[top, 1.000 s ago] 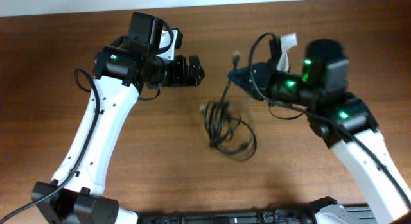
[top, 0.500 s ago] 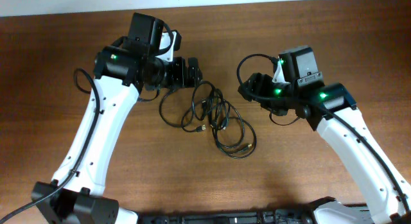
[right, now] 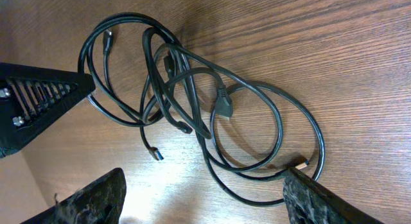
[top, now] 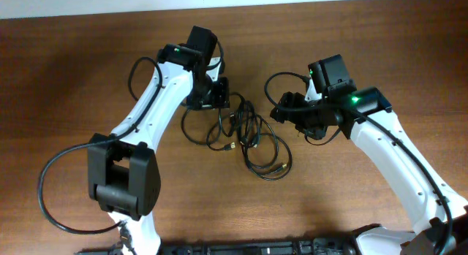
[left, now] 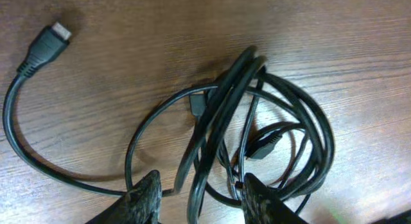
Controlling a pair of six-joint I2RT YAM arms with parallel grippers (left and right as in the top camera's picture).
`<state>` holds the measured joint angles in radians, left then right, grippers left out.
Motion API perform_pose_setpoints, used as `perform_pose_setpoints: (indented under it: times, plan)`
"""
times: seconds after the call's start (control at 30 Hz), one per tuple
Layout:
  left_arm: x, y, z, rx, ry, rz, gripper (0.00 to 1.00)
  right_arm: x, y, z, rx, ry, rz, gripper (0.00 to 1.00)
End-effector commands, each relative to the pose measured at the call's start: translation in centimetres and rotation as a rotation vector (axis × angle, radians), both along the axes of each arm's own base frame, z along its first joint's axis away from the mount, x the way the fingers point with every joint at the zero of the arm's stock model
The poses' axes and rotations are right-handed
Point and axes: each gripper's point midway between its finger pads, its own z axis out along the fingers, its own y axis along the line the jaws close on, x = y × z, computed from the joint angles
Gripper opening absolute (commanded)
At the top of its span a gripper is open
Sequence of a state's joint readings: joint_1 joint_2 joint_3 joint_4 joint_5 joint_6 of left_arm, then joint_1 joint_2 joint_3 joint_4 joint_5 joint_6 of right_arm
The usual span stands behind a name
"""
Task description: Untangle cables
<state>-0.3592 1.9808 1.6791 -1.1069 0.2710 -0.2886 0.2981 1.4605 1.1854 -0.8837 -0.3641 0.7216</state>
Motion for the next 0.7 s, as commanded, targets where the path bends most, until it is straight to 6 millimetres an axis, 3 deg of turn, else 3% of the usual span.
perform_pose_setpoints:
  times: [0.0,0.07,0.2,0.27,0.33,0.43,0.47,0.53,0.57,0.67]
  plan:
    - [-0.5,-0.3,-1.1,0.027,0.031,-0.016,0.38,-0.1,0.2,0.0,0.002,-0.002,0.016,0.76]
    - [-0.5,-0.4,-1.1,0.026,0.031,-0.018,0.2,-0.1,0.2,0.0,0.001,-0.002,0.016,0.75]
    - [-0.6,-0.3,-1.1,0.028,0.037,-0.018,0.18,-0.1,0.2,0.0,0.001,-0.001,0.016,0.76]
    - [-0.6,-0.3,-1.0,0.029,0.037,-0.017,0.0,-0.1,0.2,0.0,0.001,-0.001,0.016,0.76]
    - [-0.4,-0.4,0.4,0.023,0.022,-0.017,0.0,-0.1,0.2,0.0,0.001,0.0,0.016,0.76]
    - [0.7,-1.0,7.9,-0.033,-0.103,-0.023,0.0,-0.1,0.2,0.0,0.001,-0.001,0.016,0.76]
    - [0.7,-1.9,11.4,-0.104,-0.171,-0.061,0.0,-0.1,0.2,0.0,0.001,-0.001,0.016,0.76]
    - [0.4,-3.0,16.2,-0.204,-0.277,-0.1,0.0,-0.1,0.2,0.0,0.001,-0.001,0.016,0.76]
    - [0.0,-2.7,21.9,-0.256,-0.432,-0.107,0.0,-0.2,0.2,0.0,0.0,0.004,0.016,0.76]
    - [-1.4,-2.2,29.3,-0.334,-0.662,-0.117,0.0,-0.4,0.1,-0.1,-0.003,0.013,0.016,0.76]
